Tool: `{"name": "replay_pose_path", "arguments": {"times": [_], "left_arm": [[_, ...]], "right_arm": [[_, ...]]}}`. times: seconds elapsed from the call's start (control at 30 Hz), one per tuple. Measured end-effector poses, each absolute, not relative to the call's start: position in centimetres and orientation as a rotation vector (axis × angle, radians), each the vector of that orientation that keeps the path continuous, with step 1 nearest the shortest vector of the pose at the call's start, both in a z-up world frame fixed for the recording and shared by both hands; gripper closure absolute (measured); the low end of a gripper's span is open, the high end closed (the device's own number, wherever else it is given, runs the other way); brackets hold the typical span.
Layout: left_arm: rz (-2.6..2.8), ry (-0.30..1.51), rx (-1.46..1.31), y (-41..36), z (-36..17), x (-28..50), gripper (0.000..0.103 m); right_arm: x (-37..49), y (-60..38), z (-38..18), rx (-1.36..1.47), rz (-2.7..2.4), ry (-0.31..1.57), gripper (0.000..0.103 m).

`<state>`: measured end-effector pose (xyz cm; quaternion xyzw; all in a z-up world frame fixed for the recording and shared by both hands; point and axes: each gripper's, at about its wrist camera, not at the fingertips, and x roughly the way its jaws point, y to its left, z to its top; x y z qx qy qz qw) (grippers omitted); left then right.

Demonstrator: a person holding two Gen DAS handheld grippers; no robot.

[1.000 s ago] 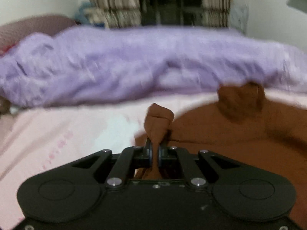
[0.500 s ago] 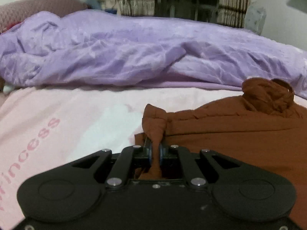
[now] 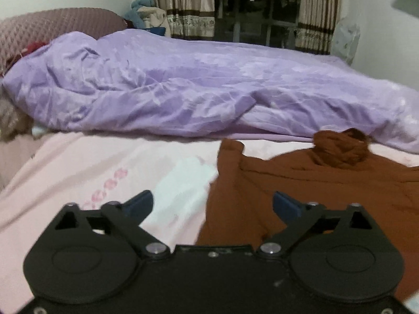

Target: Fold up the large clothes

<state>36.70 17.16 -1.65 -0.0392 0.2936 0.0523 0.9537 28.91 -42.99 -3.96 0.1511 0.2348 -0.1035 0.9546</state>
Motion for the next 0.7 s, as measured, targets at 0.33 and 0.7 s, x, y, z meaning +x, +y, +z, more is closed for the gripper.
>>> {"name": "replay_pose_path", "arguments": {"times": [0.33,0.7], "left_arm": [[-0.043,0.755,-0.13,14.9,-5.4,33.8,0.0],[0.043,0.618,-0.092,13.8,-3.0,32.7,0.095]], "right_arm": [[26.8,-42.4,-8.8,0.324,-0.131,0.634,0.005],[25.8,-39.9,-7.0,0.294,-0.056,0.558,0.073]]}}
